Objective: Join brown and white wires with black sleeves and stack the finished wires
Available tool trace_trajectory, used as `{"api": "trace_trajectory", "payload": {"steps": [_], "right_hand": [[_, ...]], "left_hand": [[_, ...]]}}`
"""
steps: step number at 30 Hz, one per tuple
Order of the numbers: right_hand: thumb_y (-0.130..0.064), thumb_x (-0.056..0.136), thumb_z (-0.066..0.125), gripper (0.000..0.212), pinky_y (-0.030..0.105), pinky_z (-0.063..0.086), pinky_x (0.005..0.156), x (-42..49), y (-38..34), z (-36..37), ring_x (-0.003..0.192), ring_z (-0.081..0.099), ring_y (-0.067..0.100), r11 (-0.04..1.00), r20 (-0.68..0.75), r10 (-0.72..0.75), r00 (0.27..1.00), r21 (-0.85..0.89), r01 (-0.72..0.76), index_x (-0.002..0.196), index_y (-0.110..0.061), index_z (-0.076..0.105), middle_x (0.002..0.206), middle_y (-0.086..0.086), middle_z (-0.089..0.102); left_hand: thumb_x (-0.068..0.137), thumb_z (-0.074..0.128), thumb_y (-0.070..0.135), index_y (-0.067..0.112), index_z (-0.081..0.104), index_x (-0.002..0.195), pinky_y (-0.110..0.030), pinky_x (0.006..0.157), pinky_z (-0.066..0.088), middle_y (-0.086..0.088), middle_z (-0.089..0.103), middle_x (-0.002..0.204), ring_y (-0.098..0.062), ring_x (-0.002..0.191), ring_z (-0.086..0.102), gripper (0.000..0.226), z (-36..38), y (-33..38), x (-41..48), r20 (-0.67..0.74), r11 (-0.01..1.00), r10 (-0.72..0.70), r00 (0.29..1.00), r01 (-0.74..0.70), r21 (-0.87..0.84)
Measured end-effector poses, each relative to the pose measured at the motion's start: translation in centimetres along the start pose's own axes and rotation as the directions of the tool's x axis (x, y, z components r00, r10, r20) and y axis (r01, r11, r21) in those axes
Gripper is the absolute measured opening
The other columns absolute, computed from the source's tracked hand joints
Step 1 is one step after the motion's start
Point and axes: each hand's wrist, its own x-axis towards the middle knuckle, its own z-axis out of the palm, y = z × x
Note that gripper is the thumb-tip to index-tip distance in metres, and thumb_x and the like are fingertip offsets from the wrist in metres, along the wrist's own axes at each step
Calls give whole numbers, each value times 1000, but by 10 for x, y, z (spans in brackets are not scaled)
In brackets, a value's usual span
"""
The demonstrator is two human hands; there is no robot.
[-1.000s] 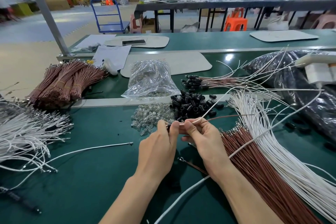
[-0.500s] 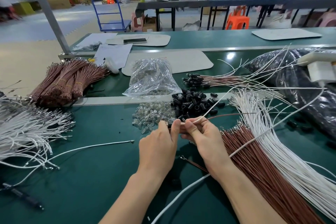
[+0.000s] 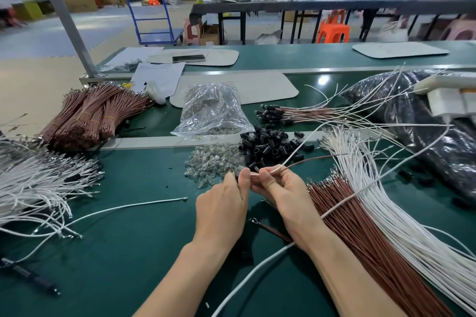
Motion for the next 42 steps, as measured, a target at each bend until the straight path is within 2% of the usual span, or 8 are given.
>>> {"api": "trace_trajectory", "payload": {"steps": [3,9,14,19,26,30,34,42], "right_hand": [[-21,91,61,21,19,57,79,0,0,0,98,75,21,999,-10,1,1000,33,-1,101,-3,59,98,11,78],[-24,91,68,23,21,57,72,0,-3,-1,93,75,24,997,-19,-30,999,70,31,105,-5,64,102,15,77],[-23,78,74,34,21,58,71,-1,-11,-4,87,75,24,977,-104,-55,993,198,75,105,-4,65,101,19,75],[-25,78,75,33,23,58,74,-4,-6,7,90,73,24,975,11,-43,999,219,39,105,-11,62,106,20,75],[-39,83,72,28,25,57,70,-8,0,11,78,65,15,999,36,24,999,29,-25,97,-15,80,90,6,74],[-40,82,72,26,23,56,65,-8,0,11,71,62,9,999,42,17,999,-34,-15,92,-17,80,81,-1,73],[-41,80,72,25,22,55,61,-9,0,13,68,59,7,998,18,-6,1000,-62,7,90,-20,82,83,0,75],[-21,98,64,19,21,54,65,-7,4,13,71,64,6,994,-7,-9,1000,-111,8,91,-19,81,84,1,76]], "left_hand": [[87,-11,66,27,32,76,-39,64,43,6,50,63,-25,68,60,59,0,1,-2,-21,999,16,1000,-17,-33],[101,19,64,30,41,79,-38,60,41,3,58,61,-13,58,54,47,-1,-3,-3,-110,915,-14,994,-32,-402],[107,41,44,19,54,82,-35,58,45,4,64,67,-14,54,51,38,-10,-11,5,-90,617,-284,954,110,-780],[105,44,27,19,55,97,-21,48,42,3,61,69,-13,52,49,15,-14,-8,5,-40,397,-220,975,52,-916],[94,42,34,48,51,103,-8,66,44,23,68,90,1,78,63,19,-7,-3,-6,-77,672,84,994,-113,-732],[94,32,58,48,46,108,-13,67,47,27,69,94,4,82,66,23,-5,-2,-5,-41,734,35,999,-53,-677],[89,5,83,34,43,89,-40,67,47,8,66,71,-15,71,64,62,-5,0,-5,-114,918,-108,988,55,-392],[83,-12,70,28,41,75,-37,67,35,10,43,61,-31,86,66,68,-1,2,-2,-56,988,-112,992,105,-111]]}}
